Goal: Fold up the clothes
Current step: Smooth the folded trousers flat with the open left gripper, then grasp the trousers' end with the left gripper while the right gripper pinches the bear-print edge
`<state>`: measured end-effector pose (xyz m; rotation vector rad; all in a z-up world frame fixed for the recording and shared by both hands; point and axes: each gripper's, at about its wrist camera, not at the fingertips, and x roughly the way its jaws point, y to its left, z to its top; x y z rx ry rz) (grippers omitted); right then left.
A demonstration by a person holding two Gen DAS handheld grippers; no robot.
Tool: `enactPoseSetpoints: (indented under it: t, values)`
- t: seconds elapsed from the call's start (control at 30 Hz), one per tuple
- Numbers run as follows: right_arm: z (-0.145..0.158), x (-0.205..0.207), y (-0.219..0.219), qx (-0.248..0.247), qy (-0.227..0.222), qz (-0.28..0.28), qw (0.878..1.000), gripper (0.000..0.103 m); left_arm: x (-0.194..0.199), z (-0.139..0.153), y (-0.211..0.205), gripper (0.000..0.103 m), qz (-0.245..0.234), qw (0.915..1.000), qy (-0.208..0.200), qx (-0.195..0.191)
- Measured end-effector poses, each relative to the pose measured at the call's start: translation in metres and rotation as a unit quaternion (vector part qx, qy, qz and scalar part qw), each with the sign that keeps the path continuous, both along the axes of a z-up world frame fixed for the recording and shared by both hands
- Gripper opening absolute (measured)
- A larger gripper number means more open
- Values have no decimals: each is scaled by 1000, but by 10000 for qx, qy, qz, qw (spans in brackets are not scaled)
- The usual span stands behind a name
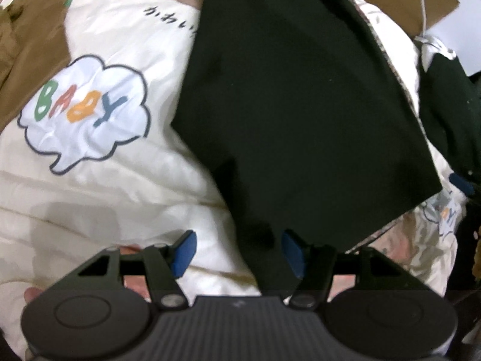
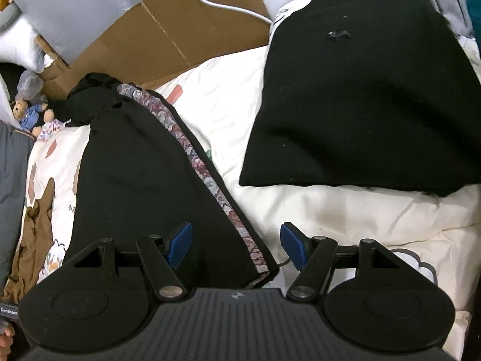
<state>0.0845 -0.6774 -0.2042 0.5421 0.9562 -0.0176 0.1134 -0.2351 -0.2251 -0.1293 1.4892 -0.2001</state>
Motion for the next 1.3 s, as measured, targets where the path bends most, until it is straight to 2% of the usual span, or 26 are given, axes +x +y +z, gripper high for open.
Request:
enactPoseSetpoints:
  t: [0.13,0.27,0.43,0.6,0.73,0.87,1.07,1.3]
  values:
    - [-2,3,1,-55,37,-27,10000,70,-6,-6,9,65,102,9998,126,-149]
    - [-2,7,5,-125,63,20,9999,70,-12,-17,19,65,292,9975,327,-553]
    - [-3,9,8,-136,94,130,9998,70,-20,-32,24,61,617,9893,605,-1174]
    - [-8,9,7,-56,150,157,9997,70,-28,-43,18,60,477,9852,754,-1465]
    - [-11,9,6,7,196,178,9996,70,-32,-49,18,60,564,9837,729,-1545]
    - [-14,5,-5,195,177,-41,9996,70,-27,-50,25,60,672,9808,695,-1696]
    - [-21,7,-11,458,181,-110,9987,70,-22,-49,33,55,866,9759,591,-1914]
    - [-38,17,-6,512,381,-5,9980,70,-23,-44,29,53,899,9785,468,-1796]
